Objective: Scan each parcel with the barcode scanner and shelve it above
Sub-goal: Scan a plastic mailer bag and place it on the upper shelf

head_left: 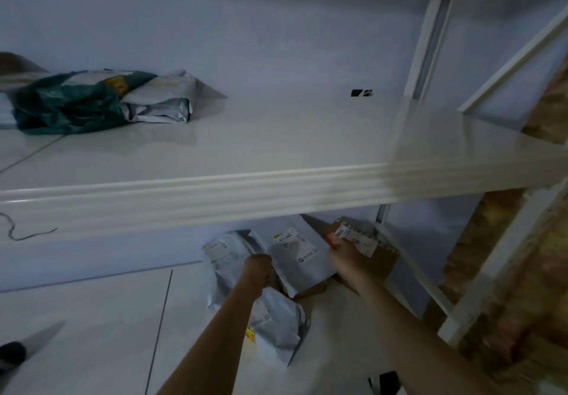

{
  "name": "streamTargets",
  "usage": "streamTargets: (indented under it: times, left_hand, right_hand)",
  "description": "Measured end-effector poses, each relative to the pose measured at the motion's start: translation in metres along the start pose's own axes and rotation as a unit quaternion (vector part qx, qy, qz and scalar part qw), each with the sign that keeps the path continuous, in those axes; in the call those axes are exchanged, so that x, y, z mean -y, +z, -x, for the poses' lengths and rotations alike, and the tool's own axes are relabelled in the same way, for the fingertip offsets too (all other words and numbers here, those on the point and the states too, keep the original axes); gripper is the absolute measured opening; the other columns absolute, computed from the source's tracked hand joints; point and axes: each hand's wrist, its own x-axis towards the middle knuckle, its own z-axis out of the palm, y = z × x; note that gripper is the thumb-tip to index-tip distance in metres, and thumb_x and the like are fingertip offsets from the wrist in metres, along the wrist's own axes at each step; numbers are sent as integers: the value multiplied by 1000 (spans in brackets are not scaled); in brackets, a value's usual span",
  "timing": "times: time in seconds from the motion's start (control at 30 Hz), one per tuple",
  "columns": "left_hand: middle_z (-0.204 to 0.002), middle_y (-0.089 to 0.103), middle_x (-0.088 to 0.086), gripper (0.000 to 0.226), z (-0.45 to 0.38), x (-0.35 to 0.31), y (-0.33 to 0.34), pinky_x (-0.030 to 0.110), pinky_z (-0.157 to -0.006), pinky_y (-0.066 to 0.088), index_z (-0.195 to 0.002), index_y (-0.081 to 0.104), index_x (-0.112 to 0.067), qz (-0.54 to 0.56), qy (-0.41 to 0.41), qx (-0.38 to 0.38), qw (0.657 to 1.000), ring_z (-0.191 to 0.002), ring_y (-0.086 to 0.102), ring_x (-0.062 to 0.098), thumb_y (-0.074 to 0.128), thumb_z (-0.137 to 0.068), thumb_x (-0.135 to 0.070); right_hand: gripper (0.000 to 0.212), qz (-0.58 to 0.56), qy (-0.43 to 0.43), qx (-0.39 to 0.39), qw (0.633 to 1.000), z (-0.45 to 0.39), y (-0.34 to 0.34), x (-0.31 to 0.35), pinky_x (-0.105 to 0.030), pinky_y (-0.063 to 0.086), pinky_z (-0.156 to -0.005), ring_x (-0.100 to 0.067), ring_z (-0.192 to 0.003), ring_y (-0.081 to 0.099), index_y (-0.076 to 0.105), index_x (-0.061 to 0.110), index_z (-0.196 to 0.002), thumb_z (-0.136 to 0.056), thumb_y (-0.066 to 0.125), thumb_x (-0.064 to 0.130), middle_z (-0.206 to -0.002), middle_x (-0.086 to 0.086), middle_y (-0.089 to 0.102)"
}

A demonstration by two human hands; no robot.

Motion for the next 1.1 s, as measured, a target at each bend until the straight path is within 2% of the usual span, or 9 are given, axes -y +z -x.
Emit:
streamTargets:
  times: [0.17,0.4,0.47,0.57,0.67,0.77,0.83,1.0,1.1]
  left_hand:
    - [-58,36,7,21,-15,-2,11,13,-34,26,-76,48,-6,3,-17,8,1000,-32,33,13,48,-96,-7]
    - [-64,41,7,17,-26,-2,23,22,-43,28,-86,55,-7,-6,-39,26,999,-48,36,15,62,-93,-22]
    - [-72,51,10,18,-28,-1,21,25,-48,39,-92,58,-6,-5,-46,36,998,-56,49,20,63,-92,-24]
    - [-101,63,18,23,-29,0,22,42,-67,55,-111,58,-1,34,-35,45,998,-86,62,33,62,-94,-16]
    - [-119,61,28,31,-31,4,23,53,-91,50,-124,54,10,93,-17,57,994,-101,60,38,53,-93,6]
    - [-81,75,15,23,-24,2,19,38,-64,60,-115,58,9,83,-12,84,993,-70,73,27,54,-92,7]
    - [-78,75,14,23,-20,1,10,35,-54,60,-114,58,9,74,-8,89,993,-68,73,25,56,-92,3]
    - [-123,64,26,36,-4,3,-11,50,-93,53,-126,56,4,89,-8,120,989,-113,62,41,56,-92,-9]
    - [-122,66,23,36,10,12,-21,47,-92,55,-124,60,-3,99,8,158,982,-110,64,39,55,-89,-8]
  right_hand:
    - [46,77,12,15,997,-33,0,1,-49,42,-109,-34,-130,49,45,21,-146,-101,40,25,-145,-13,49]
    - [52,126,47,91,987,-60,4,12,-36,39,-99,-35,-132,44,34,9,-152,-103,40,27,-149,-18,41]
    - [54,116,58,90,987,-62,4,12,-33,40,-95,-37,-130,45,36,7,-150,-101,44,29,-147,-19,43]
    - [50,66,67,93,991,-64,4,9,-43,47,-103,-38,-123,51,45,7,-142,-97,50,27,-138,-20,51]
    - [51,25,79,91,992,-60,4,6,-42,48,-97,-36,-121,52,46,13,-141,-95,57,33,-136,-17,52]
    - [44,-111,87,96,985,-60,8,-4,-40,47,-92,-33,-121,55,55,12,-134,-95,64,31,-136,-15,56]
    - [32,-221,87,124,963,-59,11,-12,-44,52,-96,-33,-110,63,64,12,-121,-92,71,23,-126,-16,65]
    - [28,-302,133,153,931,-56,14,-24,-52,49,-103,-36,-109,66,70,7,-112,-90,73,24,-116,-20,71]
    - [33,-325,142,212,910,-50,17,-25,-52,57,-90,-36,-98,73,75,12,-107,-80,82,29,-105,-16,76]
